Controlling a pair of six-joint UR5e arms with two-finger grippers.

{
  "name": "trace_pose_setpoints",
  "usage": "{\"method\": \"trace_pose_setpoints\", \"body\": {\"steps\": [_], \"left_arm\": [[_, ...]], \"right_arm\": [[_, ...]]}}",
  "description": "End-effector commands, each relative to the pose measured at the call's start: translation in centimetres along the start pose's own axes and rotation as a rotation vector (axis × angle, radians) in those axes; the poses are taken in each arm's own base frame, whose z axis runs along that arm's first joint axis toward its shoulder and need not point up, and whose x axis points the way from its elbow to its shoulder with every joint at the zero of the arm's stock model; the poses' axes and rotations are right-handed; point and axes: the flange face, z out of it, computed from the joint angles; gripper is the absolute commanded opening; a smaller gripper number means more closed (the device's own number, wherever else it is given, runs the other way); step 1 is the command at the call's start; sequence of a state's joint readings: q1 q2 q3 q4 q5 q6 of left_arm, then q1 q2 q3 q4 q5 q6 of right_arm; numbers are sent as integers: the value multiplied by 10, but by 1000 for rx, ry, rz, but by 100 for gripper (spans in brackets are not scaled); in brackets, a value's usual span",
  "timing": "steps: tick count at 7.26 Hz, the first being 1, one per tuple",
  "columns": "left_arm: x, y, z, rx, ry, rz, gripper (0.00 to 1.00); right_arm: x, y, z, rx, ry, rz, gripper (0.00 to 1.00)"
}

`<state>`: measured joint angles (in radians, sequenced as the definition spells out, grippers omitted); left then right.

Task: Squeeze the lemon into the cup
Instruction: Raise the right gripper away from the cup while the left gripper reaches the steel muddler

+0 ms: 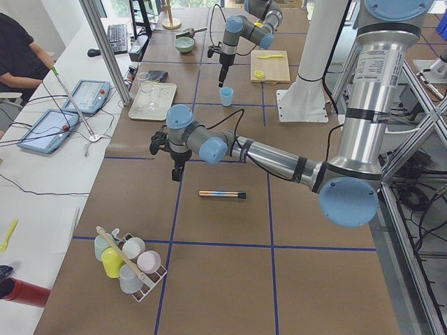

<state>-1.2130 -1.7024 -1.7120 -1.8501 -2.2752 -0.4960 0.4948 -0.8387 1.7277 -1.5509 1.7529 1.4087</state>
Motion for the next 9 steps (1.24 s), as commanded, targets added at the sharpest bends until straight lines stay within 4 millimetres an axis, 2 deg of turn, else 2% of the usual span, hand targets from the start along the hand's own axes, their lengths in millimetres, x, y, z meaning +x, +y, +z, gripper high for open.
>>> {"method": "trace_pose_setpoints", "body": {"steps": [1,2,3,4,5,6,7,9], "left_arm": [[16,12,33,-14,-68,-56,100],[21,24,51,-35,-89,-74,100],[10,39,59,-47,-92,-74,100],[-11,56,73,-35,-81,-64,100],[-10,74,91,-28,-51,-90,100],[8,87,114,-47,-24,-130,100],[11,93,126,-47,-18,-140,100],[6,99,142,-42,-61,-140,100]], "right_arm": [[20,-31,-7,16,43,-50,100],[41,-53,-17,8,47,-66,100],[65,-72,-32,-3,38,-74,100],[88,-90,-46,-15,29,-90,100],[109,-105,-53,-24,33,-101,100],[121,-116,-57,-16,38,-125,100],[133,-125,-61,-13,44,-143,100],[176,-144,-71,-27,56,-182,100]]}}
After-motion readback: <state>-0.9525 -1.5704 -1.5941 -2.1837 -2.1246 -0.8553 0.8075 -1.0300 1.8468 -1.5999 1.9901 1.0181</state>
